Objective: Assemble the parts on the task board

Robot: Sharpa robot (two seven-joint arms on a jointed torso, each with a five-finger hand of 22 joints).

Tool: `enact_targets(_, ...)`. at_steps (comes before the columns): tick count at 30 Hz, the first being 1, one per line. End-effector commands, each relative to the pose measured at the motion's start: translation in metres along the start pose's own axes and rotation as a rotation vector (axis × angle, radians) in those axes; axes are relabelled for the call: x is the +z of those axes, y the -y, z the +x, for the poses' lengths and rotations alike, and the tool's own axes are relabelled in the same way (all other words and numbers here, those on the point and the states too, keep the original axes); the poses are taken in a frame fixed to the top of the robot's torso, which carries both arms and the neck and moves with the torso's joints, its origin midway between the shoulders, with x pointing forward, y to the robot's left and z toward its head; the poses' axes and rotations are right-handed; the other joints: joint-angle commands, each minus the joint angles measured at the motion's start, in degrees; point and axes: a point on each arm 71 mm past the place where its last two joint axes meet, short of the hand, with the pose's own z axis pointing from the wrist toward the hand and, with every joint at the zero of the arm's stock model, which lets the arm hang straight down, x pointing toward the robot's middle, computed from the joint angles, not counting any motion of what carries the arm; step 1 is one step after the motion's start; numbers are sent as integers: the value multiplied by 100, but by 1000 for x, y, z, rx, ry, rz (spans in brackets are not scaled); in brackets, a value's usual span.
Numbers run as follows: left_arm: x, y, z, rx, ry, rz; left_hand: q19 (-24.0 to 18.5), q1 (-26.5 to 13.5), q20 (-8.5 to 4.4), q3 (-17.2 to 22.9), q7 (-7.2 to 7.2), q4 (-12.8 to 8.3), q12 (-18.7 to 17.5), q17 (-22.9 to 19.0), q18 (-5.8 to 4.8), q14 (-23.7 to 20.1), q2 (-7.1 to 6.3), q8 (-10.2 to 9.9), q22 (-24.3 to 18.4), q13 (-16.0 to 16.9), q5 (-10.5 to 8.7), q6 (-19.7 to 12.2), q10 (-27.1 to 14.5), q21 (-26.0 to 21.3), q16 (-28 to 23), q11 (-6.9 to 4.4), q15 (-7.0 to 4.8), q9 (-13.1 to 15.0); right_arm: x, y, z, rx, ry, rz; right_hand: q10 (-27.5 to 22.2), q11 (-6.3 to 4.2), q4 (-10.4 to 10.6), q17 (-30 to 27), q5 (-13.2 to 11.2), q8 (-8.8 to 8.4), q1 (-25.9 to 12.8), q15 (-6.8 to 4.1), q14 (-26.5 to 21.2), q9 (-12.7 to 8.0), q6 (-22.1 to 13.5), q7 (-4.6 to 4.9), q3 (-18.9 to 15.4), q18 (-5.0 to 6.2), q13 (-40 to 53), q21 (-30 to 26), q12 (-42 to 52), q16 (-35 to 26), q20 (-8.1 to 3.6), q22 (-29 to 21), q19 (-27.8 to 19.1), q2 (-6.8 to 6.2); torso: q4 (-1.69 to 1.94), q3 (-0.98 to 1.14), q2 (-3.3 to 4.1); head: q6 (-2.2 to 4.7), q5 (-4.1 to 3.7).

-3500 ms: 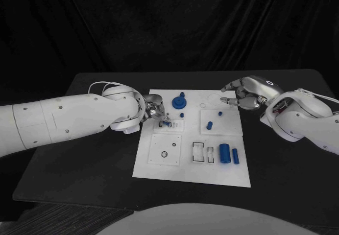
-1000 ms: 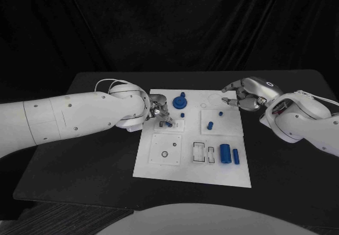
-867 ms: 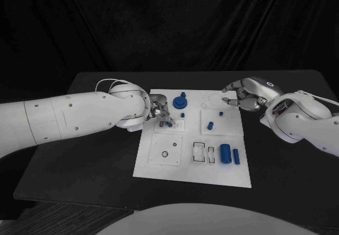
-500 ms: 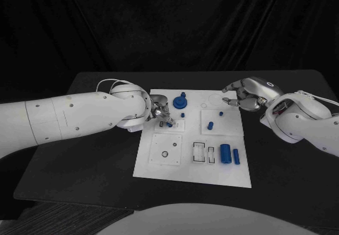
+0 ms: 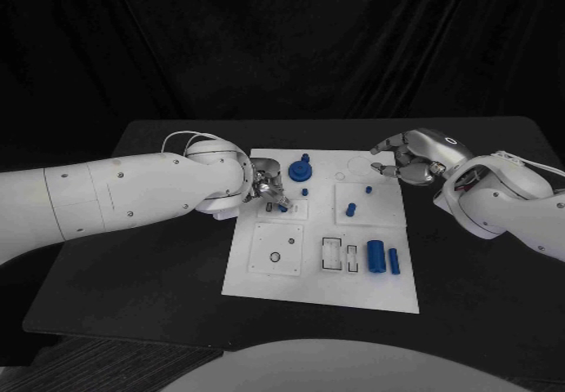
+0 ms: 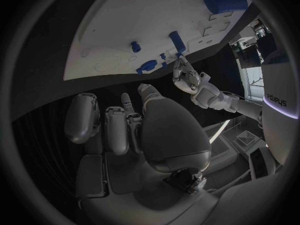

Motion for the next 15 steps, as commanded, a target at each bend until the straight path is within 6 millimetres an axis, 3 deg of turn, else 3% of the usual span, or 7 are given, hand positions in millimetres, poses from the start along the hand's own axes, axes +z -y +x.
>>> enact_targets(1, 1, 2, 7, 17, -43, 5, -48, -135, -9, -13, -87, 22, 20, 1509, 56, 596, -33, -34, 588, 1504, -204, -4, 616, -36, 15, -28, -24, -1, 0, 1, 0, 0, 10, 17, 609, 37, -4, 666, 28, -31, 57, 39, 418, -8, 38, 1, 22, 23, 1508, -9, 20, -28, 23, 879, -12, 2, -1, -1, -1, -1, 1)
enact_targets(3, 1, 1, 7, 18, -46, 0, -57, -232, -2, -164, -79, 161, 20, 1509, 59, 596, -34, -69, 584, 1504, -450, -17, 616, -61, 15, -22, -16, -9, 0, 1, 1, 0, 9, 17, 609, 37, -8, 661, 31, -34, 62, 40, 417, -9, 36, 1, 27, 22, 1508, -5, 20, -34, 23, 880, -10, 1, -2, -1, -1, -1, 6)
enact_targets(5, 2, 0, 7, 19, -49, -6, -61, -352, 5, -332, -61, 318, 20, 1509, 61, 596, -48, -99, 585, 1504, -561, -22, 616, -79, 15, -7, -5, -15, -1, 1, 1, 0, 9, 16, 609, 37, -8, 661, 31, -34, 62, 40, 417, -9, 36, 1, 27, 22, 1508, -5, 20, -34, 23, 880, -10, 1, 1, -1, -2, -1, 5)
enact_targets(11, 2, -2, 7, 21, -53, -19, -63, -540, 23, -639, -37, 596, 20, 1509, 64, 596, -56, -141, 591, 1504, -682, -33, 616, -107, 15, 16, 13, -12, -1, 1, 2, 1, 8, 15, 609, 37, -8, 661, 31, -34, 62, 40, 417, -9, 36, 1, 27, 22, 1508, -5, 20, -34, 23, 880, -10, 1, 3, -2, 1, -1, 13)
enact_targets(15, 2, -4, 7, 23, -58, -28, -59, -835, 43, -1018, -14, 954, 20, 1509, 67, 596, -59, -150, 604, 1504, -945, -60, 616, -129, 15, 38, 34, 39, -1, 1, 2, 1, 7, 15, 609, 37, -9, 664, 36, -36, 64, 40, 418, -10, 35, 2, 30, 22, 1508, -7, 20, -30, 23, 880, -11, 1, 3, -1, 1, -1, 24)
